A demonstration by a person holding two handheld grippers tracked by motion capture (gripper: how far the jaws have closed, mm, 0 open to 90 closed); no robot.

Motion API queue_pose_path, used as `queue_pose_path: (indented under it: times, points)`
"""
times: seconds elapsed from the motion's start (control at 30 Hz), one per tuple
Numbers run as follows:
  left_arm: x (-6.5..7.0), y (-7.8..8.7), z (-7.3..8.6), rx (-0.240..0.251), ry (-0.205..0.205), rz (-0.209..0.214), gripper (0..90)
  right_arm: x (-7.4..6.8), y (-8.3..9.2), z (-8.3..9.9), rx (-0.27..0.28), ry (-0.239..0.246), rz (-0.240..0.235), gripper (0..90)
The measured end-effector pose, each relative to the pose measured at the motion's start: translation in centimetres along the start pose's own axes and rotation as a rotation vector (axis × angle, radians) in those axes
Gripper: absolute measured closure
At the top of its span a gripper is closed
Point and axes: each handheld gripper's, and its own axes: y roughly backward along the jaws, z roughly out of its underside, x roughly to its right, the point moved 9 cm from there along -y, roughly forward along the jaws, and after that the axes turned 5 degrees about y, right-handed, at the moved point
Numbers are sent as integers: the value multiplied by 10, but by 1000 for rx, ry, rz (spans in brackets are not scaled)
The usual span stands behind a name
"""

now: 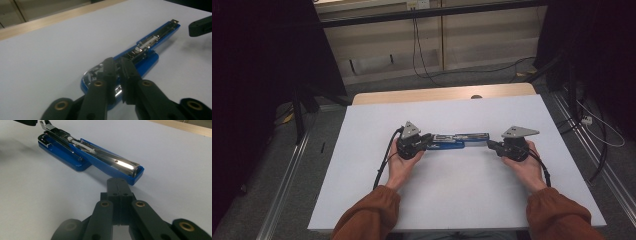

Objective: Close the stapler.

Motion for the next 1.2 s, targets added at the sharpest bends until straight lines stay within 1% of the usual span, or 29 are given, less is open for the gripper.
queue_pose_path:
  times: [0.07,0.13,0.17,0.2,0.23,0.33,0.4,0.47,0.57,0.6,0.63,0.67,0.7,0.83,0.9,0.97,1.0,1.03,1.07,1.1,1.13,1.2]
  points:
    - [2,-2,2,-12,-2,1,900,-1,-1,0,-1,5,-4,900]
    - [2,-3,5,-32,-7,1,900,-1,-1,0,-4,7,-5,900]
    - [2,-4,6,-40,-1,2,900,-2,-1,0,-7,7,-5,900]
    - [1,-5,8,-50,-16,-1,900,-2,-2,0,-10,9,-5,900]
    - [2,-6,9,-57,-14,2,900,-1,-3,0,-12,11,-4,900]
    - [0,-7,9,-56,-20,-4,900,-1,-5,2,-21,9,-6,900]
    - [-2,-8,11,-67,-19,-6,900,-1,-6,3,-29,0,-8,900]
    - [-5,-10,14,-82,-18,-13,900,0,-7,4,-37,2,-5,900]
    - [-6,-12,16,-86,-1,-11,900,0,-8,5,-49,3,-3,900]
    - [-7,-11,16,-91,-11,-16,900,0,-8,5,-52,1,-8,900]
    - [-6,-12,16,-91,0,-14,900,0,-9,5,-53,4,-12,900]
    - [-6,-12,16,-90,-2,-14,900,-1,-9,6,-58,11,-19,900]
    - [-6,-12,16,-89,3,-11,900,-2,-10,7,-61,13,-24,900]
    - [-6,-13,16,-84,8,-6,900,-3,-12,8,-70,11,-26,900]
    - [-4,-13,16,-85,17,3,900,-2,-12,8,-75,12,-23,900]
    - [-1,-14,16,-89,9,-1,900,-1,-13,8,-81,4,-16,900]
    - [-2,-14,16,-94,-15,-14,900,0,-13,9,-88,1,-15,900]
    - [-1,-14,16,-93,-8,-13,900,1,-13,9,-91,5,-10,900]
    - [-1,-14,16,-90,7,-8,900,1,-14,9,-94,0,-8,900]
    - [-1,-14,16,-91,11,-3,900,1,-14,9,-99,-3,-9,900]
    - [-3,-14,16,-91,1,-7,900,2,-14,9,-106,-4,-4,900]
    - [-1,-14,16,-91,8,-2,900,3,-15,9,-107,-4,-1,900]
